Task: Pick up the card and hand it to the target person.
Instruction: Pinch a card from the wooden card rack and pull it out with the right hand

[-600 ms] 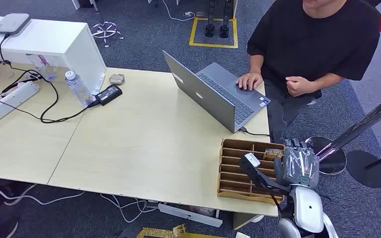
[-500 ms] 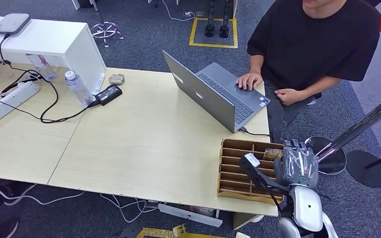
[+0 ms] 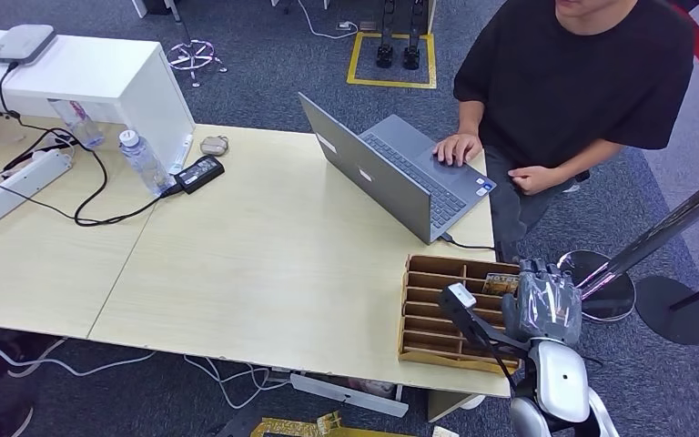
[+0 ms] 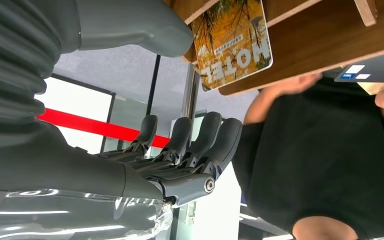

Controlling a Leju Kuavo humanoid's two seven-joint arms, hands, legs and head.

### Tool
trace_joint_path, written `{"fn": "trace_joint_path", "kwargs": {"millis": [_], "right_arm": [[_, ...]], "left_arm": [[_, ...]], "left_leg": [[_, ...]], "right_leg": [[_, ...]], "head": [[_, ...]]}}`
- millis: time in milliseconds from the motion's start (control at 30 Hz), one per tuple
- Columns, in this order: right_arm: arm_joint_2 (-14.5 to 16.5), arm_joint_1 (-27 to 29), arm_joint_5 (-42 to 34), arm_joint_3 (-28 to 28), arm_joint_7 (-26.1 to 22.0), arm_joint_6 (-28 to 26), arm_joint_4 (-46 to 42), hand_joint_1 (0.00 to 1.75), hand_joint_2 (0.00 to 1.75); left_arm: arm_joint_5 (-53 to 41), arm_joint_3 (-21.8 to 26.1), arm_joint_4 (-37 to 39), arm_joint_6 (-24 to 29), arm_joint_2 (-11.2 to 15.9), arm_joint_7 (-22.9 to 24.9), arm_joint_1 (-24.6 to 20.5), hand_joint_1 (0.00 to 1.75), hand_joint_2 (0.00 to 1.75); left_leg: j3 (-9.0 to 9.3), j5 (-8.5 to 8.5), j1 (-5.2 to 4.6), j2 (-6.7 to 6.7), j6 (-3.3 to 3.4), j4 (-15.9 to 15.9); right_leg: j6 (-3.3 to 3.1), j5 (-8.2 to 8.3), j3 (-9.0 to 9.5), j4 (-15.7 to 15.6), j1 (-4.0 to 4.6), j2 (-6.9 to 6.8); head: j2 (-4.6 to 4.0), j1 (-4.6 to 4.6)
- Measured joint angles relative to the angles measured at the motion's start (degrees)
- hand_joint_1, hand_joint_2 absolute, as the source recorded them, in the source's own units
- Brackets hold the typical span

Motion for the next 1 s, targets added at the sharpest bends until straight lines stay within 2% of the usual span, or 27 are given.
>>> {"fn": "trace_joint_path", "kwargs": {"millis": [267,400,500,667,1000], "right_arm": [[0.0,-0.1,-0.4,0.0,0.0,0.2,1.1,0.61,1.75],[0.0,-0.1,-0.8,0.0,0.1,0.3,1.5,0.5,1.75],[0.0,-0.1,-1.1,0.0,0.1,0.6,1.8,0.59,1.75],[0.0,-0.3,-1.4,0.3,0.0,0.8,2.2,0.58,1.75],[0.0,-0.9,-1.8,0.8,0.0,0.8,3.0,0.87,1.75]], "left_arm": [[0.0,0.0,0.0,-0.3,0.1,0.0,0.0,0.0,0.0],[0.0,0.0,0.0,-0.3,0.1,-0.1,0.0,0.0,0.0],[0.0,0.0,0.0,-0.3,0.1,0.0,0.0,0.0,0.0],[0.0,0.0,0.0,-0.3,0.2,0.1,0.0,0.0,0.0],[0.2,0.0,0.0,-0.2,0.2,0.3,0.0,0.0,0.0]], "left_leg": [[0.0,0.0,0.0,0.0,0.0,0.0],[0.0,0.0,0.0,0.0,0.0,0.0],[0.0,0.0,0.0,0.0,0.0,0.0],[0.01,0.0,0.0,0.0,0.0,0.0],[0.02,0.0,0.0,0.0,0.0,0.0]], "right_leg": [[0.0,0.0,0.0,0.0,0.0,0.0],[0.0,0.0,0.0,0.0,0.0,0.0],[0.0,0.0,0.0,0.0,0.0,0.0],[0.0,0.0,0.0,0.0,0.0,0.0],[0.0,0.0,0.0,0.0,0.0,0.01]], "head": [[0.0,0.0],[0.0,0.0],[0.0,0.0],[0.0,0.0],[0.0,0.0]]}}
